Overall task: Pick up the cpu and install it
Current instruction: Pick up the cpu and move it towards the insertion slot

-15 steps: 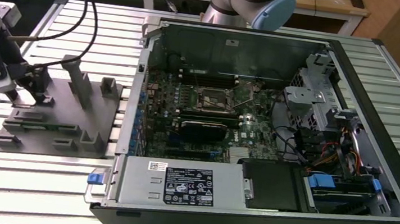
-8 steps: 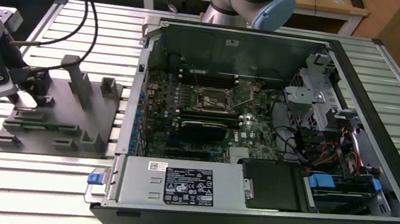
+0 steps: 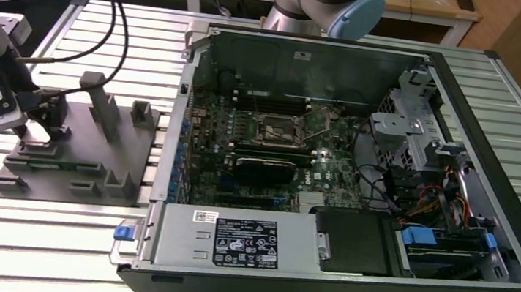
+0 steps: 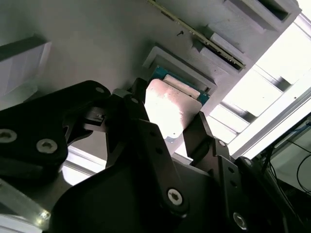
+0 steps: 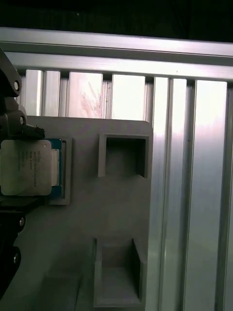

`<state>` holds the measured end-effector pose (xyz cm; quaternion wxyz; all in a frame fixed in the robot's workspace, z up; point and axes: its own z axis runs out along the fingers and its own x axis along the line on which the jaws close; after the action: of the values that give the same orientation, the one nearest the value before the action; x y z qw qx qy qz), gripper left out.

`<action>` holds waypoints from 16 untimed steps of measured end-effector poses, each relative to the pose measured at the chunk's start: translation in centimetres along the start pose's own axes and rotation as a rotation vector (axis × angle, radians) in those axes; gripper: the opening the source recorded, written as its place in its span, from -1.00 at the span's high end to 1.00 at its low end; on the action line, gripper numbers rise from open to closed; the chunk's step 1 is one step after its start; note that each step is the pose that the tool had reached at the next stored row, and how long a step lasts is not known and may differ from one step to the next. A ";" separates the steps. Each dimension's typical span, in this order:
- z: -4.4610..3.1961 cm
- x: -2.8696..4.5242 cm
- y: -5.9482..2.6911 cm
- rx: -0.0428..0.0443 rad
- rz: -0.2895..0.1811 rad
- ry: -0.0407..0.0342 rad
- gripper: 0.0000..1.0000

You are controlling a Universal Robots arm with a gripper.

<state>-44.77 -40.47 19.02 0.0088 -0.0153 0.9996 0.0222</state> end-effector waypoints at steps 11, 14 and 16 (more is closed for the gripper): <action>0.70 0.01 0.14 0.0011 -0.014 0.0027 -0.09; 0.73 0.00 0.14 0.0013 -0.014 0.0027 -0.09; 0.76 -0.08 0.15 0.0011 -0.014 0.0024 -0.09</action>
<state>-44.69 -40.28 18.27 0.0078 -0.0223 0.9995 0.0216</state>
